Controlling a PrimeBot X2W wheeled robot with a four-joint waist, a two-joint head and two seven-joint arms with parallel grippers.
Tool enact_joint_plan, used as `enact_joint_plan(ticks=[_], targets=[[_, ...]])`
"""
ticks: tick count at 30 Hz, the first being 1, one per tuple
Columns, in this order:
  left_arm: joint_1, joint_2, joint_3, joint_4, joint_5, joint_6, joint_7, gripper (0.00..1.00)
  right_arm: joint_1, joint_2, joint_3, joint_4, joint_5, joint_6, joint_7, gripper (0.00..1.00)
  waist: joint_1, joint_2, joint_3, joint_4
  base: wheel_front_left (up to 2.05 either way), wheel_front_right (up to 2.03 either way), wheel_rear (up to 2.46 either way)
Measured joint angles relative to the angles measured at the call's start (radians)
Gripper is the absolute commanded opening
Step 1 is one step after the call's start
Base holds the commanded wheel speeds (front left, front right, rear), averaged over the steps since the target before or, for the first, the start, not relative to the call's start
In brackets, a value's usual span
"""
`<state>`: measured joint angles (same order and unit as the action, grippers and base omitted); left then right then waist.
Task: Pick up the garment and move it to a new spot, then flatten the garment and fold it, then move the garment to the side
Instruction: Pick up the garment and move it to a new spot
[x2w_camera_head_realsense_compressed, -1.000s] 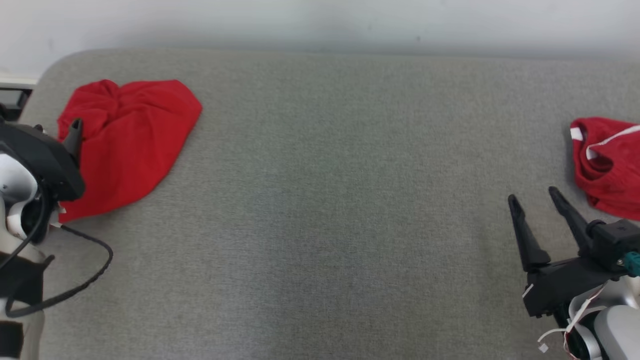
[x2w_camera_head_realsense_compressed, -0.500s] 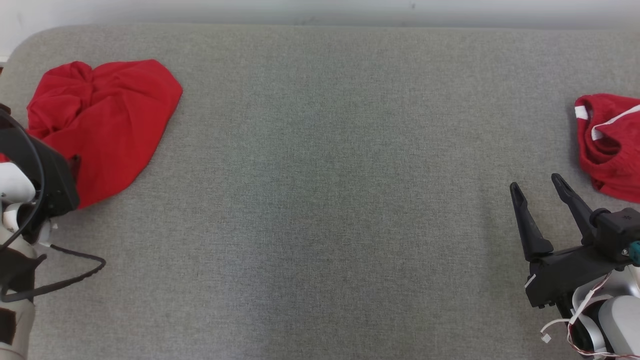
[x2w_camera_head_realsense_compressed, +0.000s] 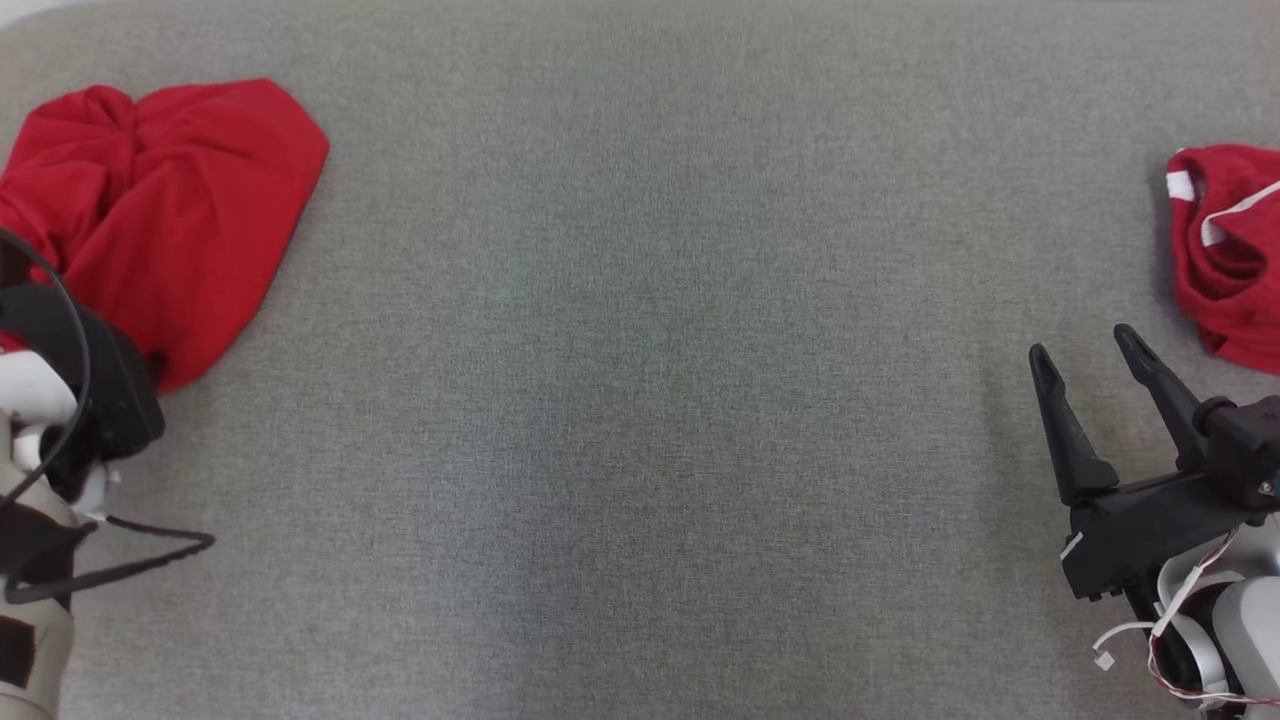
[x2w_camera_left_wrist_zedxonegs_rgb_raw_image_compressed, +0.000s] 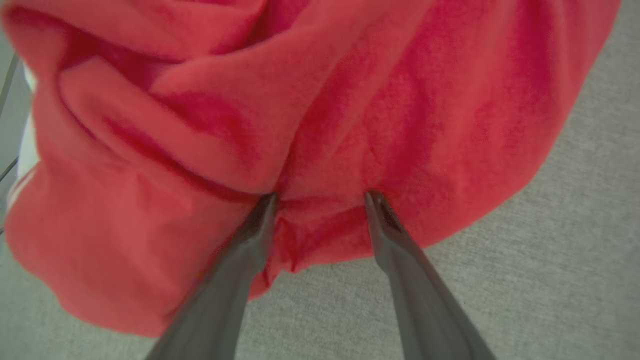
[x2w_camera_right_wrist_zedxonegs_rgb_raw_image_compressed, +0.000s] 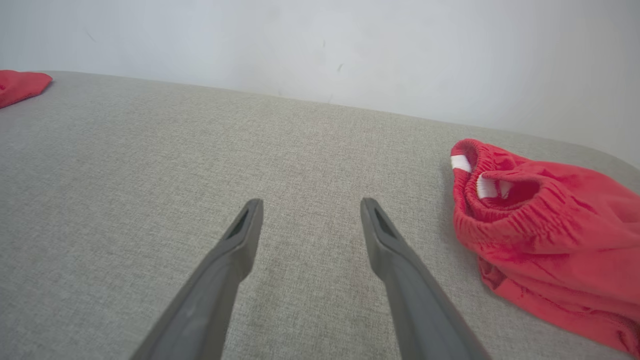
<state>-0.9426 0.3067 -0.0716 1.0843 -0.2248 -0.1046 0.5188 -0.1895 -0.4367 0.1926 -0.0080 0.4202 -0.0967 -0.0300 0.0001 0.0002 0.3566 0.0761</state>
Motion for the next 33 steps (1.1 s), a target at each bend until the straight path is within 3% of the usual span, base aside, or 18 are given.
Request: enact_joint_plan(ticks=[1,2,13,27,33], targets=[[-0.006,0.004,-0.005,0.001,0.002,0.000,0.000,0.09,-0.002,-0.001,0.000,-0.001,0.000,0.000,0.001,1.00,0.0000,0.0000,0.006,0.000,0.00,0.00,0.00],[-0.012,0.007,-0.007,0.002,0.006,0.000,0.000,0.00,-0.005,-0.001,0.000,-0.002,-0.001,0.000,0.004,1.00,-0.0001,0.0000,0.012,0.000,0.00,0.00,0.00],[-0.074,-0.009,-0.028,0.030,0.010,-0.002,-0.041,0.00,-0.024,0.002,0.002,0.012,-0.010,-0.001,0.004,1.00,0.0000,-0.0001,0.027,0.012,0.00,0.00,0.00],[-0.191,-0.129,-0.082,-0.025,-0.004,-0.020,-0.163,0.00,-0.046,0.060,0.033,0.088,-0.005,0.000,-0.014,1.00,-0.0001,-0.0001,-0.063,0.008,0.00,0.00,0.00],[-0.184,-0.205,-0.211,-0.107,-0.053,-0.020,-0.217,0.00,-0.043,0.074,0.033,0.118,0.008,0.000,-0.025,1.00,-0.0001,-0.0001,-0.104,-0.013,0.00,0.00,0.00]])
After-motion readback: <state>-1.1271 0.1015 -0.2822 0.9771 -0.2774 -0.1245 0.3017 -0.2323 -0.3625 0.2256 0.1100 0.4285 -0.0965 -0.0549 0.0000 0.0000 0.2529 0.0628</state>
